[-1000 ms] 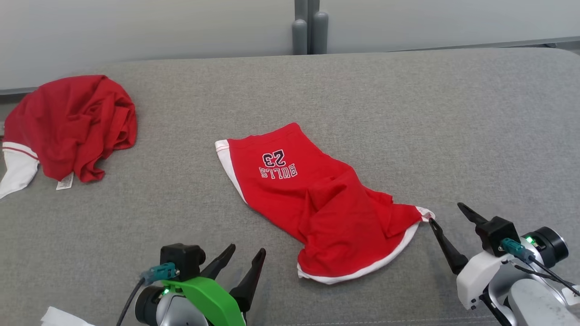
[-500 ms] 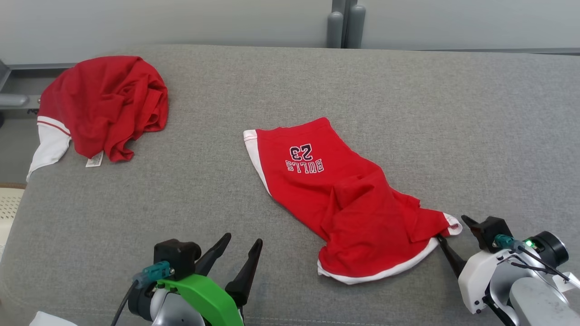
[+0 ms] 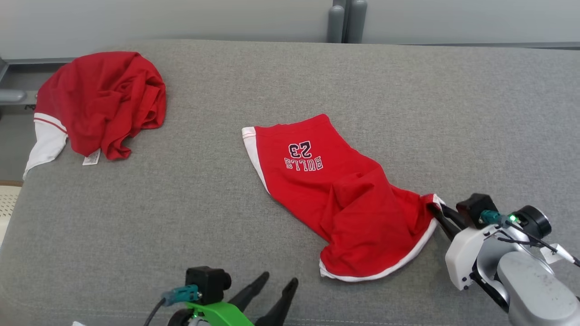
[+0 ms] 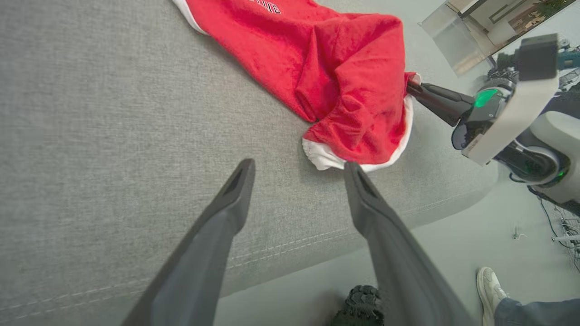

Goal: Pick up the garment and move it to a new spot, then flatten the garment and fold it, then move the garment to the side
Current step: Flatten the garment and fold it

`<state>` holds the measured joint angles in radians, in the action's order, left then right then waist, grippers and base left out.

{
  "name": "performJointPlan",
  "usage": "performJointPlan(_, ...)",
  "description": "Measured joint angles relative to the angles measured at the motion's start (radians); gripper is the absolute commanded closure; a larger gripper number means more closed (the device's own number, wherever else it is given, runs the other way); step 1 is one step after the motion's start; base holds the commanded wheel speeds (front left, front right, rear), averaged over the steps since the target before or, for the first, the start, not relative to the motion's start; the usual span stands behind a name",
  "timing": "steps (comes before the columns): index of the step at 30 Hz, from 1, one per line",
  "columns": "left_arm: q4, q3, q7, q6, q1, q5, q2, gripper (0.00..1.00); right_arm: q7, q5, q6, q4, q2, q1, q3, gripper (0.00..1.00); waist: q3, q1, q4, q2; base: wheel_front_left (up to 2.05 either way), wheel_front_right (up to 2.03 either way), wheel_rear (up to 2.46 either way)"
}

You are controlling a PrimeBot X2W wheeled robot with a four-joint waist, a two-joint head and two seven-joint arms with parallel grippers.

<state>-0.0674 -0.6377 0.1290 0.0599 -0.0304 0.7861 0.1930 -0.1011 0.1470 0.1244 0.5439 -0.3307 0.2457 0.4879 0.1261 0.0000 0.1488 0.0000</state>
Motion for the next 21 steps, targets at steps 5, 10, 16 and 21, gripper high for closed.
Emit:
performJointPlan(5, 0.053, -0.034, 0.034, -0.033, 0.002, 0.021, -0.019, 0.00, 0.024, 0.058, 0.000, -0.013, -0.026, 0.038, 0.028, 1.00, 0.004, 0.0000, -0.033, 0.0000, 0.00, 0.00, 0.00)
performJointPlan(10, 0.111, -0.051, 0.046, -0.047, 0.028, 0.019, -0.035, 0.00, 0.056, 0.143, 0.000, -0.048, -0.040, 0.065, 0.058, 1.00, 0.011, 0.0000, -0.074, 0.0000, 0.00, 0.00, 0.00)
performJointPlan(16, 0.157, -0.051, 0.040, -0.057, 0.103, -0.001, -0.072, 0.00, 0.097, 0.181, 0.000, -0.069, -0.124, 0.106, 0.067, 1.00, 0.023, 0.0000, -0.121, 0.0000, 0.00, 0.00, 0.00)
performJointPlan(21, 0.193, -0.063, 0.040, -0.070, 0.123, -0.001, -0.090, 0.00, 0.112, 0.223, 0.000, -0.084, -0.159, 0.137, 0.056, 1.00, 0.037, 0.0000, -0.150, 0.0000, 0.00, 0.00, 0.00)
